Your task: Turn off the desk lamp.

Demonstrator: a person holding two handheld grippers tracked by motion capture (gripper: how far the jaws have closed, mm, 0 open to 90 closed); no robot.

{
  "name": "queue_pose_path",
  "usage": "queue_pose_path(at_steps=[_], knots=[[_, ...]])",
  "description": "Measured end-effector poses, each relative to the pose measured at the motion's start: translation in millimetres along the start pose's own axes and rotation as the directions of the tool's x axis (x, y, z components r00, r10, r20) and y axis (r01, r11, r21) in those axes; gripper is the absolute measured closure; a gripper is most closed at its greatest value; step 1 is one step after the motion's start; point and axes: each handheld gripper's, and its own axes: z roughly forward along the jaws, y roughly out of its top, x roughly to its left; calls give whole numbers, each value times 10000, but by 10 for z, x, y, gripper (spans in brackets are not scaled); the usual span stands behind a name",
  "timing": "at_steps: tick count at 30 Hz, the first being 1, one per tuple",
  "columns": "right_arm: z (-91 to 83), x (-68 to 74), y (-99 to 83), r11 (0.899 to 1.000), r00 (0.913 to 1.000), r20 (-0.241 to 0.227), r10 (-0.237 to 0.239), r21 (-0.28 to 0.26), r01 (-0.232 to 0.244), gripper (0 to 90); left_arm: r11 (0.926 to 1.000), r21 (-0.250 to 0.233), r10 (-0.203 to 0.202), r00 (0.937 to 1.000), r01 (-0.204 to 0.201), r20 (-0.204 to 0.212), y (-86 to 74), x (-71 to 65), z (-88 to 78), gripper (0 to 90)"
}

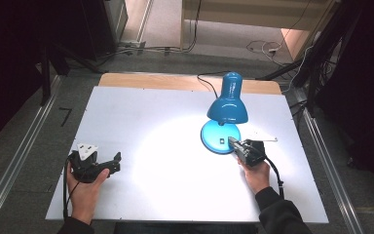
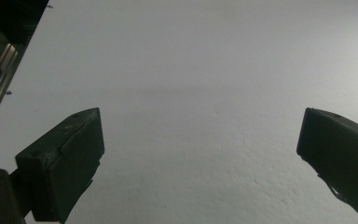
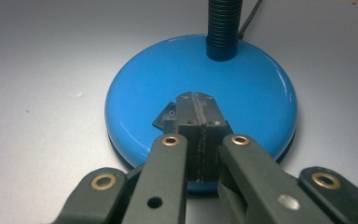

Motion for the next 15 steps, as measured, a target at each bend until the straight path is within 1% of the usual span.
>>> queue_pose_path(at_steps=[5,15], knots=[[45,30,10,10000,9999,-75,67,52,-67,879,10000,-5,-13,10000,13,18,0,2,-3,11],[108,62,18,10000,10000,-63,1,71,0,880,10000,-24,-20,10000,20,22,0,5,-3,11]])
